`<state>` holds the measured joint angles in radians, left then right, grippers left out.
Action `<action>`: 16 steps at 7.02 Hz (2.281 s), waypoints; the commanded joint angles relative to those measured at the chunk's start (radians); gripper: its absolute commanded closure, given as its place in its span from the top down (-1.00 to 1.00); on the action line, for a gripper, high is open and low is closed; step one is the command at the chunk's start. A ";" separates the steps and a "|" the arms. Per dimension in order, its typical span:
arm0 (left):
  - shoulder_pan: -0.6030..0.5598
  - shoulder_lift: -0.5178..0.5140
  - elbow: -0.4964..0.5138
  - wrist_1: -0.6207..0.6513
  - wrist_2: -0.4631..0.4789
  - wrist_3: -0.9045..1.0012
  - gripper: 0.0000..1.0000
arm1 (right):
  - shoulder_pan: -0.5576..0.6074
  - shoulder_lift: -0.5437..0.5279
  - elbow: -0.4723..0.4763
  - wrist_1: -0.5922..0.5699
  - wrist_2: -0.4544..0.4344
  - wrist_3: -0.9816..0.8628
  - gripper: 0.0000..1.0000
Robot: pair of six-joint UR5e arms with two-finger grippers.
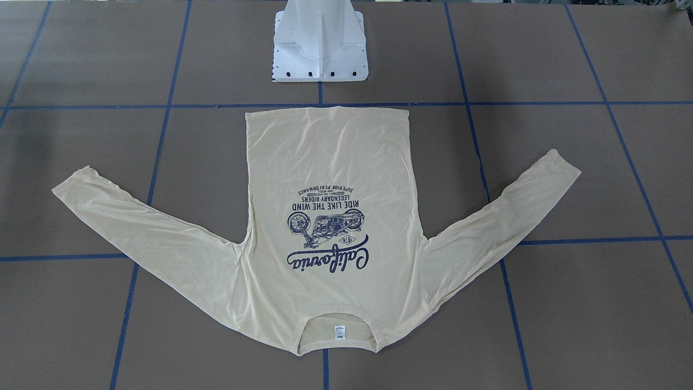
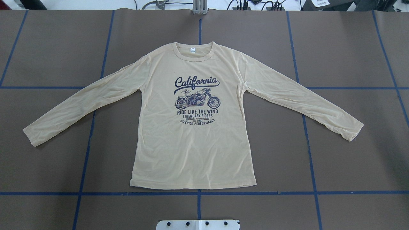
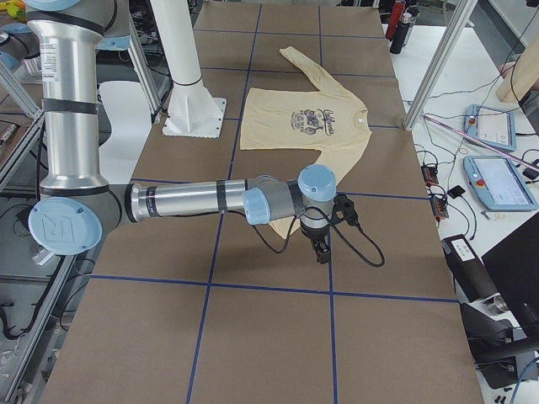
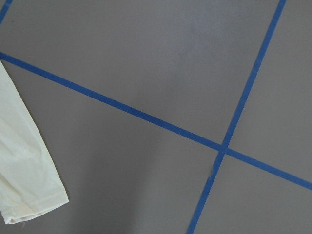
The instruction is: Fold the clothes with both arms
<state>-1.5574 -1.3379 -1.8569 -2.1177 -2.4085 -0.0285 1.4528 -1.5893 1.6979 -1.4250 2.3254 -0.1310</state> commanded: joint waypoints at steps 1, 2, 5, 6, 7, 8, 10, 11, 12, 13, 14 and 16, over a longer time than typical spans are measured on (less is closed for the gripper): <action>0.000 0.009 0.021 0.019 -0.010 -0.013 0.99 | -0.003 -0.003 -0.015 -0.003 -0.012 0.002 1.00; 0.002 0.003 0.022 0.019 -0.014 -0.025 0.99 | -0.003 -0.009 -0.015 -0.003 -0.011 0.004 1.00; 0.002 0.005 0.021 0.021 -0.014 -0.024 0.99 | -0.003 -0.009 -0.014 -0.003 -0.006 0.005 1.00; 0.002 0.003 0.018 0.021 -0.012 -0.022 0.99 | -0.003 -0.009 -0.014 -0.003 -0.005 0.013 1.00; 0.002 0.005 0.018 0.018 -0.014 -0.024 0.99 | -0.005 -0.008 -0.012 -0.002 0.002 0.049 1.00; 0.000 0.005 0.018 0.016 -0.017 -0.024 0.99 | -0.011 -0.008 -0.004 0.000 0.011 0.050 1.00; 0.000 0.006 0.013 0.016 -0.018 -0.022 0.99 | -0.012 -0.014 0.000 0.015 0.035 0.050 1.00; 0.000 0.005 0.013 0.016 -0.018 -0.022 0.99 | -0.012 -0.020 -0.012 0.021 0.034 0.048 1.00; 0.002 0.005 0.013 0.016 -0.018 -0.022 0.99 | -0.014 -0.020 -0.008 0.021 0.038 0.047 1.00; 0.002 0.005 0.016 0.016 -0.021 -0.024 0.99 | -0.053 -0.020 -0.003 0.023 0.048 0.048 1.00; 0.002 0.003 0.025 0.018 -0.021 -0.027 0.99 | -0.105 -0.020 -0.003 0.026 0.087 0.101 1.00; 0.003 0.000 0.033 0.016 -0.024 -0.025 0.99 | -0.222 -0.018 -0.009 0.168 0.083 0.480 1.00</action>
<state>-1.5550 -1.3365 -1.8267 -2.1012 -2.4311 -0.0545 1.2941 -1.6076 1.6948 -1.3450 2.4071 0.1218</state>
